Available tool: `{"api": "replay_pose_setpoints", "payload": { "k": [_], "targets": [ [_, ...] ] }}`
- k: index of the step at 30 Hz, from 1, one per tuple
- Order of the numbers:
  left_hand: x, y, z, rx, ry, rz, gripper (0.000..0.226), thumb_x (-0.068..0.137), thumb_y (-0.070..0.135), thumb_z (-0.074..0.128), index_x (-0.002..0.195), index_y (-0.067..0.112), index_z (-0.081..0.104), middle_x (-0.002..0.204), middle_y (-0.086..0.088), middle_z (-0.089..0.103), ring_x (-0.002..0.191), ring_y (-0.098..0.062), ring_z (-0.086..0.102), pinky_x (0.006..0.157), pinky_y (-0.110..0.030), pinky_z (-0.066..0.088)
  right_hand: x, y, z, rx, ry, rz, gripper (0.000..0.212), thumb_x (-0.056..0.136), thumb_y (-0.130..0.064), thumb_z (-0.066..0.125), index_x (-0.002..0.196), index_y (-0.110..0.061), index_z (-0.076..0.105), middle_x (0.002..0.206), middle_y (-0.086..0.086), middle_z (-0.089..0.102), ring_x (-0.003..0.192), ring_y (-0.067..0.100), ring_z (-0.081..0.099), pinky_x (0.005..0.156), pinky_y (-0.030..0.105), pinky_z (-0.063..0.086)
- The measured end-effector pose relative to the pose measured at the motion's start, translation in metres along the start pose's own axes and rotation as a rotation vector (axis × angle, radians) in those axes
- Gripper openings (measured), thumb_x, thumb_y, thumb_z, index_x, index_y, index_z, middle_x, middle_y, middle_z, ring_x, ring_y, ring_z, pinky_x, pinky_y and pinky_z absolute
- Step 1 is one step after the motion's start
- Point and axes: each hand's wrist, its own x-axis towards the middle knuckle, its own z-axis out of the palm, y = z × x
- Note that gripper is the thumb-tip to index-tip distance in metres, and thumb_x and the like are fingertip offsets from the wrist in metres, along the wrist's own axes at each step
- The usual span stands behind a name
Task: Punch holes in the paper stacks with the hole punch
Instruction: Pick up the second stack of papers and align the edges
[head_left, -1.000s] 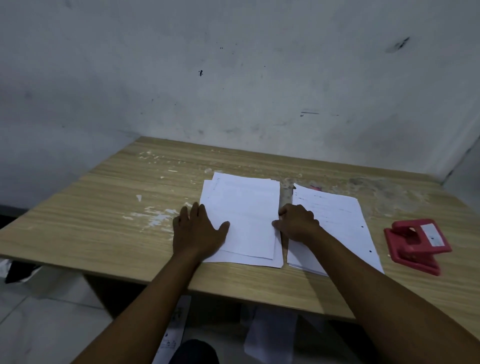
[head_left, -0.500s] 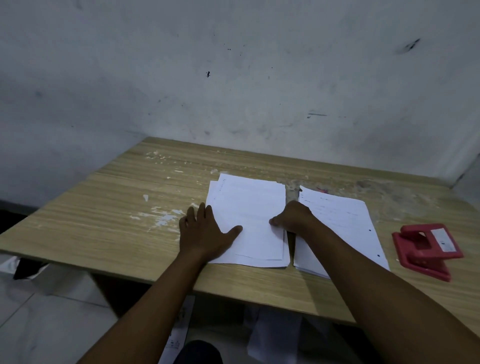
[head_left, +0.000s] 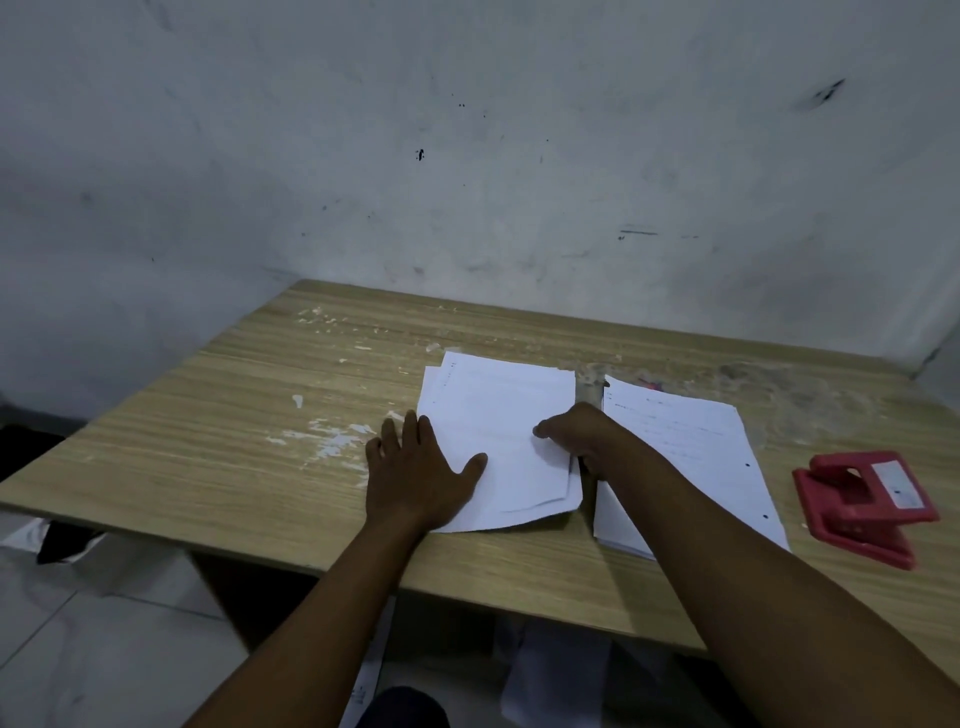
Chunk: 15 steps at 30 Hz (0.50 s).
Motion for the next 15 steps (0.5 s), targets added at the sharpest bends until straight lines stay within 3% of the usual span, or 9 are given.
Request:
{"api": "replay_pose_setpoints", "payload": {
  "k": [4,7,10,13,15],
  "targets": [
    [0.0,0.001,-0.001,-0.037,0.023,-0.013,0.108,0.081,0.082,0.028,0.157,0.009,0.008,0.166,-0.01,0.009,0.152,-0.034,0.001,0.121,-0.052,0.005,0.001,0.01,0.002,0.16,0.004,0.045,0.024,0.095,-0.007,0.057,0.118,0.001,0.059,0.121,0.018,0.063,0.112,0.039,0.063,0.093,0.043,0.052],
    [0.0,0.002,-0.006,-0.186,0.098,-0.041,0.106,0.084,0.076,0.039,0.157,0.009,0.002,0.165,-0.011,0.013,0.152,-0.03,0.01,0.121,-0.049,0.008,-0.004,0.016,0.005,0.253,0.048,-0.081,0.039,0.095,-0.003,0.053,0.134,-0.01,0.053,0.127,0.014,0.061,0.11,0.032,0.061,0.087,0.036,0.051],
    [0.001,0.001,-0.014,-0.37,0.076,-0.131,0.103,0.086,0.073,0.044,0.158,0.012,0.004,0.163,-0.013,0.021,0.151,-0.028,0.015,0.122,-0.046,0.008,-0.015,0.014,0.006,0.345,0.077,-0.186,0.043,0.095,-0.005,0.052,0.137,-0.015,0.051,0.124,0.011,0.063,0.103,0.028,0.061,0.078,0.03,0.047],
    [0.011,-0.001,-0.03,-0.63,-0.017,-0.248,0.092,0.088,0.07,0.049,0.156,0.015,0.02,0.158,-0.01,0.035,0.144,-0.03,0.033,0.117,-0.044,0.025,-0.029,0.006,-0.003,0.387,0.102,-0.281,0.04,0.096,-0.008,0.052,0.135,-0.019,0.051,0.118,0.003,0.063,0.099,0.023,0.062,0.081,0.03,0.047],
    [0.018,0.0,-0.051,-0.909,-0.055,-0.216,0.067,0.094,0.057,0.053,0.144,0.014,0.044,0.143,-0.007,0.054,0.124,-0.026,0.054,0.1,-0.036,0.042,-0.037,0.0,-0.013,0.417,0.127,-0.353,0.034,0.097,-0.009,0.052,0.126,-0.025,0.051,0.115,-0.003,0.062,0.095,0.015,0.061,0.084,0.031,0.047]
  ]
}}
